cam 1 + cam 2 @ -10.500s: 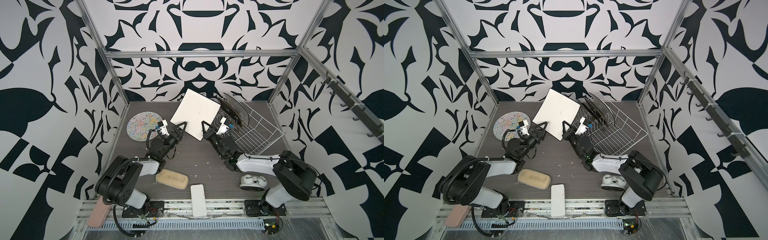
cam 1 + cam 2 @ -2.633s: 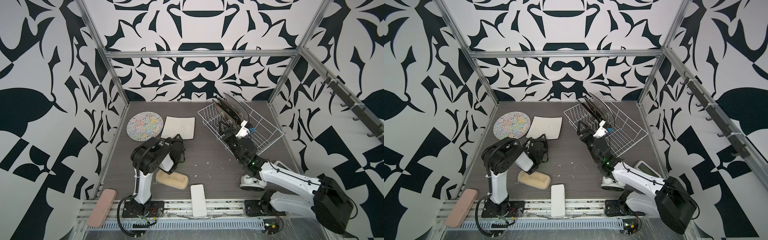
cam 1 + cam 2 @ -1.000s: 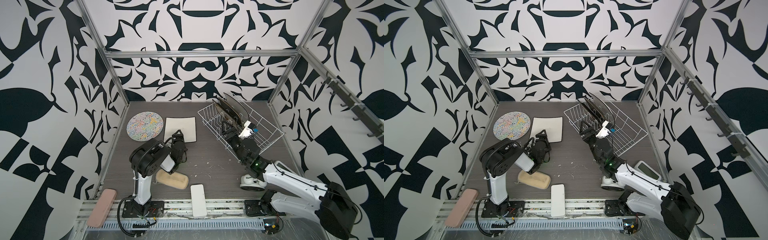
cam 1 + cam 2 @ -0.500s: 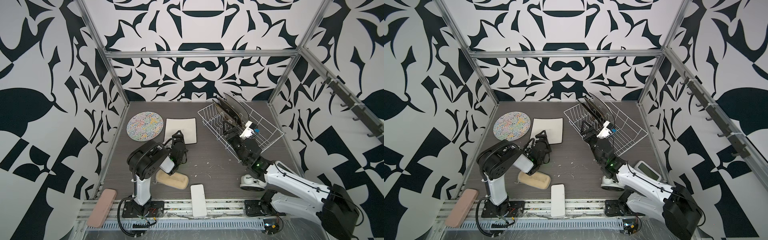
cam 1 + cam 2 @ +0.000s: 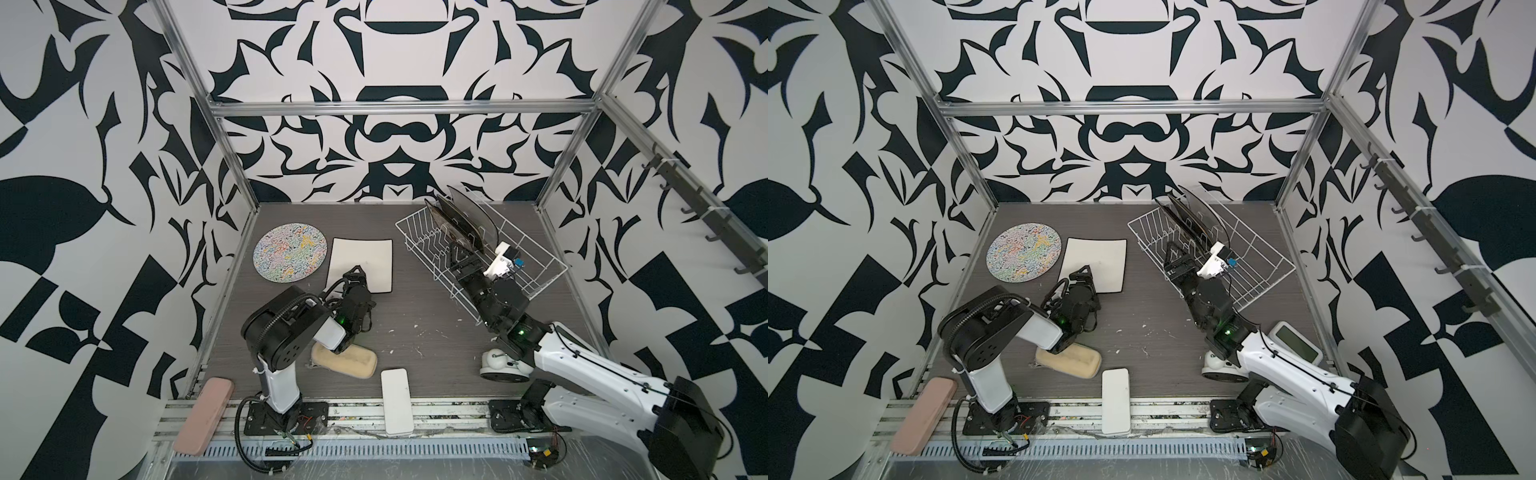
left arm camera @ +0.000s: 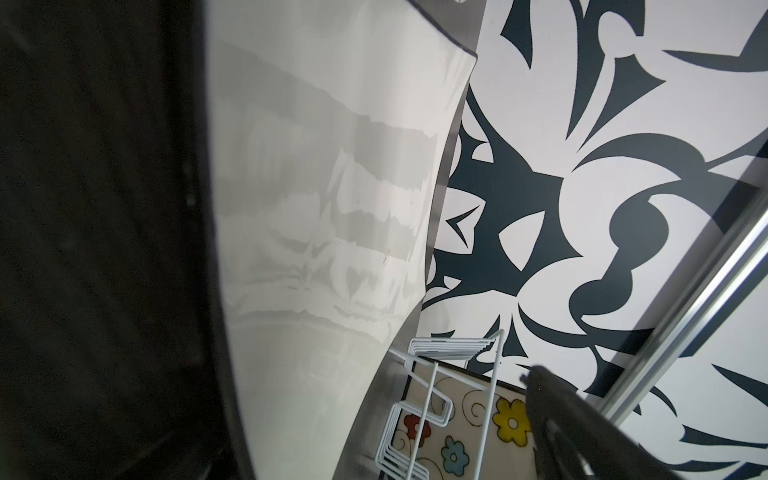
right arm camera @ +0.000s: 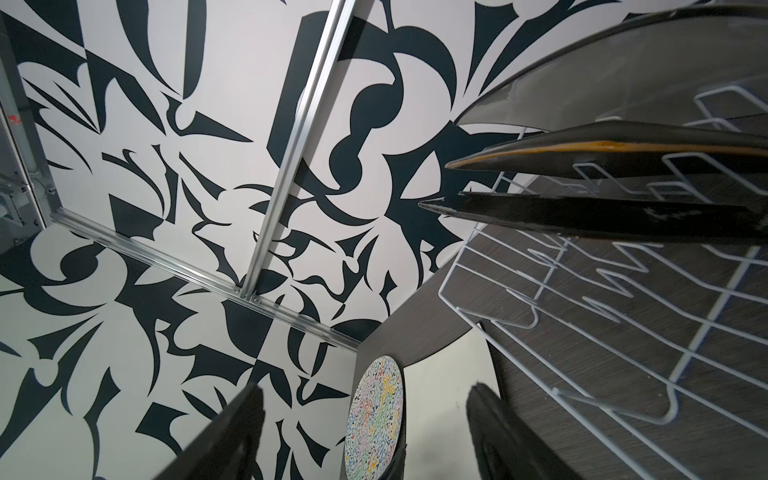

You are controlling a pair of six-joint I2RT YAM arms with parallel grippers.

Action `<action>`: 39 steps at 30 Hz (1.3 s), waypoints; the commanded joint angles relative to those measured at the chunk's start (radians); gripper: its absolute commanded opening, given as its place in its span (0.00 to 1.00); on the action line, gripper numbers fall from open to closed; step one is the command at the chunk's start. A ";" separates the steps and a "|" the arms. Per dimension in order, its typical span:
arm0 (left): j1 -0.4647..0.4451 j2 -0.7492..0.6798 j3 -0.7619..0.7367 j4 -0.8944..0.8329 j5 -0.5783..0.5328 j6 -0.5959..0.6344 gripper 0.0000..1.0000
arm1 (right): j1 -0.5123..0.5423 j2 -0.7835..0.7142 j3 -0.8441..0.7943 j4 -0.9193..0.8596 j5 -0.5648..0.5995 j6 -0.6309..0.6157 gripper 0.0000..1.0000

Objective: Unload the plates from the dish rack

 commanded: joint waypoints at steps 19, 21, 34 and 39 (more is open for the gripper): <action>-0.016 -0.085 0.043 -0.367 0.042 -0.029 0.99 | -0.004 -0.109 -0.012 -0.050 0.062 -0.003 0.80; -0.015 -0.106 0.060 -0.435 0.044 -0.035 0.99 | -0.004 -0.115 -0.015 -0.053 0.067 -0.003 0.80; -0.016 -0.217 0.207 -0.994 0.080 -0.156 0.99 | -0.003 -0.137 -0.031 -0.063 0.089 -0.004 0.80; -0.017 -0.241 0.207 -1.019 0.088 -0.141 0.99 | -0.003 -0.146 -0.026 -0.076 0.094 -0.027 0.80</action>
